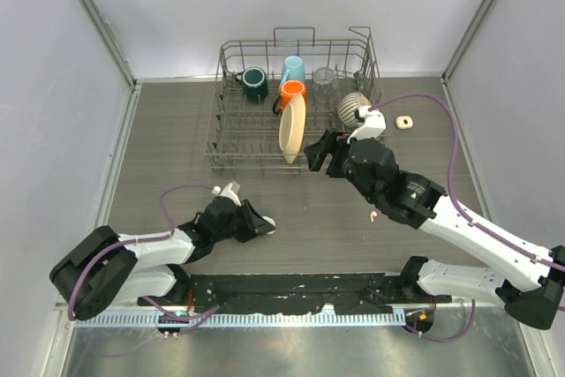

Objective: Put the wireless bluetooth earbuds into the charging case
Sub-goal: Place the charging case at the center of the board, then pick up the charging case at the center of the board.

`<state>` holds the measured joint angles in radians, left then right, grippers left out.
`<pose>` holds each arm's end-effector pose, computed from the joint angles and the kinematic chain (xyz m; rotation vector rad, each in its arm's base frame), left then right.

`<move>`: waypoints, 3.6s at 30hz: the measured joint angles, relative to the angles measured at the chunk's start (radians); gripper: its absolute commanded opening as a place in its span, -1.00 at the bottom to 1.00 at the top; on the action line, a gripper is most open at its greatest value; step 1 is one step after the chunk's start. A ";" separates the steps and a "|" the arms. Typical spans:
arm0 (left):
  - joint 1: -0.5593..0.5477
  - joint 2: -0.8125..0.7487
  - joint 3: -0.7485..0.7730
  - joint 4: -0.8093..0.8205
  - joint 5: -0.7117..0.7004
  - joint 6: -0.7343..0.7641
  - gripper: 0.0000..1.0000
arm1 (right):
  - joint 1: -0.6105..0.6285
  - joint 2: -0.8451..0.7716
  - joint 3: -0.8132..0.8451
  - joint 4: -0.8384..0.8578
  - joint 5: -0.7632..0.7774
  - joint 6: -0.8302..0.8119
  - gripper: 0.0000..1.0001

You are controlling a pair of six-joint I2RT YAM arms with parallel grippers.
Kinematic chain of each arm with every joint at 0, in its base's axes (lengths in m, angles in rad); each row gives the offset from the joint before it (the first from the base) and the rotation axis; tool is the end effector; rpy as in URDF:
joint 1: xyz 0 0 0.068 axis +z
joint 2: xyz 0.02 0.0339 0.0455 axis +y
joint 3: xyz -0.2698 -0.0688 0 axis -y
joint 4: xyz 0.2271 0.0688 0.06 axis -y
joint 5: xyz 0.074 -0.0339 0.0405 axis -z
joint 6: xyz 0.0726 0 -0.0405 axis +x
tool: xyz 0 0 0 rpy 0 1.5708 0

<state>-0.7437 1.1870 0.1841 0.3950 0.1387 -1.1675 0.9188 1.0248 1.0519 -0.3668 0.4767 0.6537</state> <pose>0.1488 -0.1506 0.1212 -0.4284 2.4140 -1.1436 0.1696 0.1673 0.3641 0.0722 1.9181 0.6221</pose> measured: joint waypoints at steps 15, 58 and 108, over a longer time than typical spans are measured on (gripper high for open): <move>0.012 -0.093 0.098 -0.254 -0.068 0.052 0.05 | -0.036 -0.032 0.073 -0.113 0.135 -0.181 0.56; 0.019 -0.657 0.271 -0.650 -0.286 0.375 0.99 | -0.835 0.212 0.181 -0.375 -0.102 0.111 0.99; 0.020 -0.717 0.219 -0.586 -0.349 0.326 0.99 | -1.163 1.321 1.133 -0.702 -0.379 0.400 0.66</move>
<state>-0.7238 0.4698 0.4030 -0.1913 -0.2104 -0.8413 -0.2440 2.3455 2.1853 -1.0687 0.0975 1.0534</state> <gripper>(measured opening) 0.996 0.838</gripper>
